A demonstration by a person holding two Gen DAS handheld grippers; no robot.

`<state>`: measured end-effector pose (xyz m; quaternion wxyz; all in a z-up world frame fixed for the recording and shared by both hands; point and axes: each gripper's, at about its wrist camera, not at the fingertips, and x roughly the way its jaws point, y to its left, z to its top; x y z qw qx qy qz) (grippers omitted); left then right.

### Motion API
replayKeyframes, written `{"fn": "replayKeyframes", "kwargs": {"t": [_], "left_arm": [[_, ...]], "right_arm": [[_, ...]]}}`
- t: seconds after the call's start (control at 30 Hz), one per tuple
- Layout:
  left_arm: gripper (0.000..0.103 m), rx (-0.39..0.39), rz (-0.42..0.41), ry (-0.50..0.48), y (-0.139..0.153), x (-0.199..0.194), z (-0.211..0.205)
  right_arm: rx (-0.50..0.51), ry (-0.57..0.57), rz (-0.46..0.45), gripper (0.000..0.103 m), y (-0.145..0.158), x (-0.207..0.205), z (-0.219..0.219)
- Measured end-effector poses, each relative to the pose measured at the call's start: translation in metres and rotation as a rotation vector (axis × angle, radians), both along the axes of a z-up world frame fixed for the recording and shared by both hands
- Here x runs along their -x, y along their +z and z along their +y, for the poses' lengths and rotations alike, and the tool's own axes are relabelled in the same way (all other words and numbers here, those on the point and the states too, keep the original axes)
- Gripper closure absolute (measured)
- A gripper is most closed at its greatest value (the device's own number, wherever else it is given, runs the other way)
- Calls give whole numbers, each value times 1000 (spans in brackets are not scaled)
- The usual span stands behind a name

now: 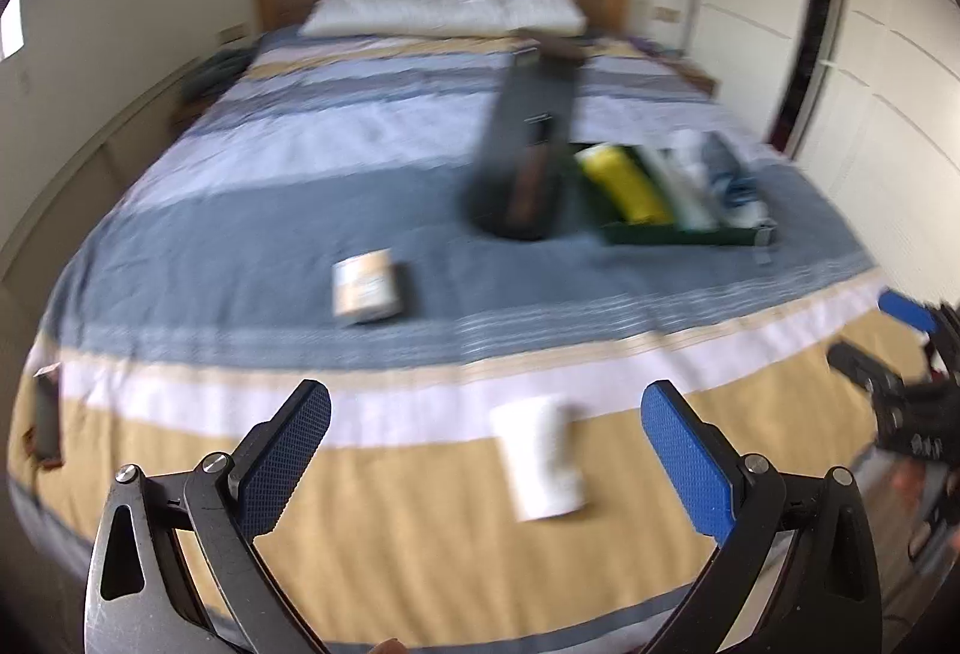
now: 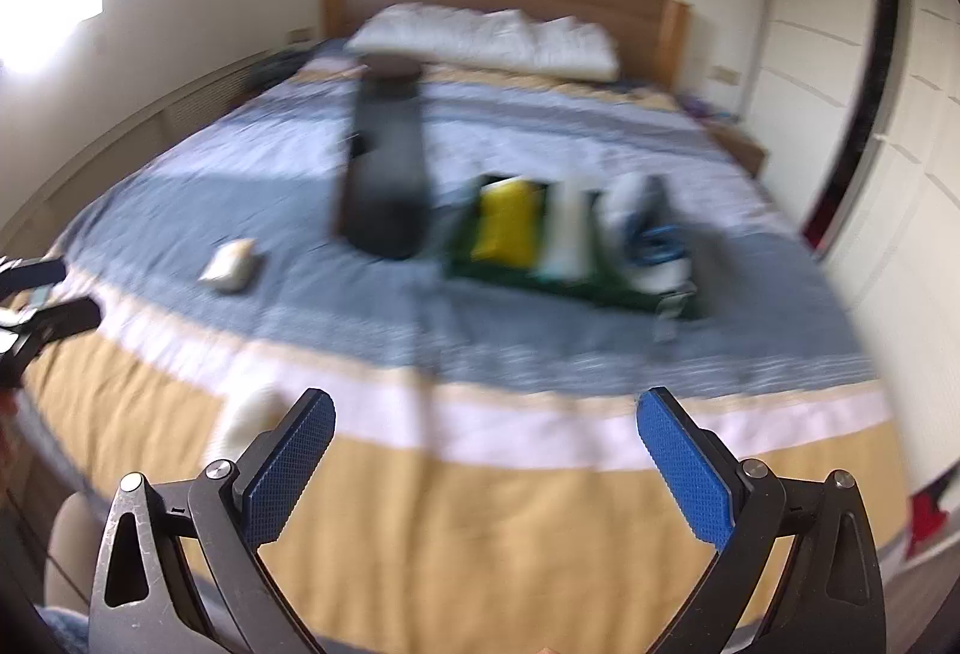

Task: Organize soft objects
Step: 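Move left tool to the Face tissue pack while right tool approaches white wipe, then close left gripper on Face tissue pack while right gripper closes on white wipe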

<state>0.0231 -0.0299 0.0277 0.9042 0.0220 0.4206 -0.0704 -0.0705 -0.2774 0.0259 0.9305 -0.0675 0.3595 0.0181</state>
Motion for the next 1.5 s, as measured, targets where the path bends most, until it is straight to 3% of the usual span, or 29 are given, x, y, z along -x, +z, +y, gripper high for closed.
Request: {"fn": "replayKeyframes", "kwargs": {"t": [0.2, 0.37, 0.73, 1.1, 1.5], "left_arm": [[1, 2, 83, 121, -43, -19, 65], [1, 31, 148, 151, -74, -50, 82], [1, 40, 223, 170, -116, -121, 87], [1, -34, 300, 196, -147, -192, 77], [1, -75, 382, 226, -179, -220, 62]], "right_arm": [[-34, 94, 132, 0, -52, -23, 82], [-24, 121, 209, 0, -78, -48, 115], [-46, 39, 313, 0, -139, -98, 129], [-51, 52, 343, 0, -161, -120, 139], [-66, 37, 392, 0, -177, -130, 133]]}}
